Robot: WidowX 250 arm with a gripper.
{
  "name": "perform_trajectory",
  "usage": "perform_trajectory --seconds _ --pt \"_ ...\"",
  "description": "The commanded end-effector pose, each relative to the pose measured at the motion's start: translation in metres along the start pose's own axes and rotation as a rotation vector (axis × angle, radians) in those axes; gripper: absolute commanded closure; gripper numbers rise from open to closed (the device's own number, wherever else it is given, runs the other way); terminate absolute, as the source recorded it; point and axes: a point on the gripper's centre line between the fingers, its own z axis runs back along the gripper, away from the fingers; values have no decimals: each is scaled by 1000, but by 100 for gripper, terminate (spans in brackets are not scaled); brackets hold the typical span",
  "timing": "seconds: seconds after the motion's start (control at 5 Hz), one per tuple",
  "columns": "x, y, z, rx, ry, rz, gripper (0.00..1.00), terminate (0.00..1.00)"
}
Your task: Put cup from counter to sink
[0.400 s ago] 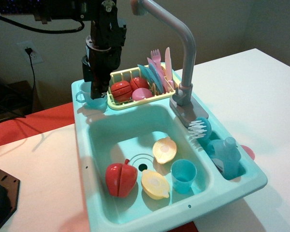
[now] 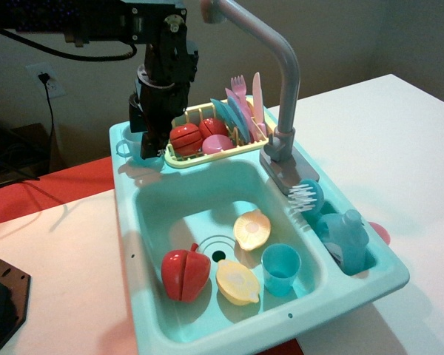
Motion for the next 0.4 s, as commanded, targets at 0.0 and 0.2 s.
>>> perform_trajectory --seconds 0.0,0.2 --pt "3 -11 11 -13 -39 29 0 0" --pt "2 -8 1 -9 -36 58 0 0"
